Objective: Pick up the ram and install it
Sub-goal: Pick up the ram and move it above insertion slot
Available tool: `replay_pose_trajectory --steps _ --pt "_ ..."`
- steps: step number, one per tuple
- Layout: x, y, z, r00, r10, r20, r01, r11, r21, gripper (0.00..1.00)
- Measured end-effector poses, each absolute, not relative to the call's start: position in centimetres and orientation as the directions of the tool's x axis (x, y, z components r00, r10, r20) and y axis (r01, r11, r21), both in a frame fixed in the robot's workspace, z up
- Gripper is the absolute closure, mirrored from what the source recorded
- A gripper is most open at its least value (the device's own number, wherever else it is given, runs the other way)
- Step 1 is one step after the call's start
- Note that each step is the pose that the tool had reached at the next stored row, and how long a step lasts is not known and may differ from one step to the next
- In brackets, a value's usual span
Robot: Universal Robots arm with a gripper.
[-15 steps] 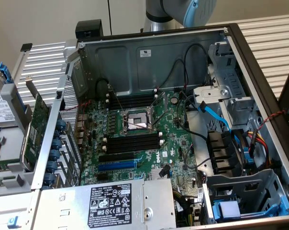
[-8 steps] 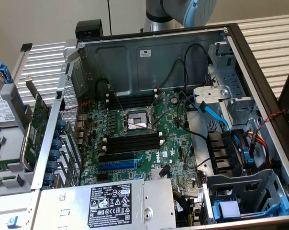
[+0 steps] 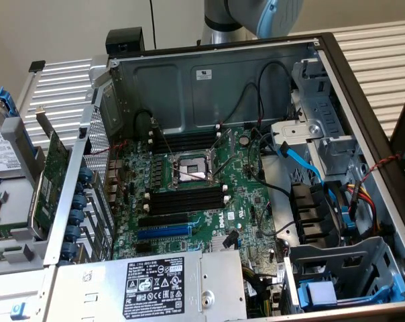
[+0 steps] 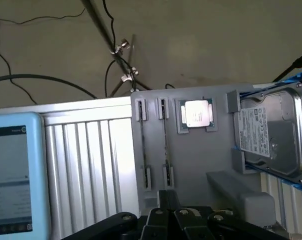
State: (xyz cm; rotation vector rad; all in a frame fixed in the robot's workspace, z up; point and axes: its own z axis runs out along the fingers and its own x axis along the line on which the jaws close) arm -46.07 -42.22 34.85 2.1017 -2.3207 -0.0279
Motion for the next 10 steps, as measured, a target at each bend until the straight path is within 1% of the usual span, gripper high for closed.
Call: replay_pose_trajectory --steps 10 --pt "-47.2 -42.2 33.7 -0.030 -1.000 -0.004 -0.999 0.030 0.018 0.89"
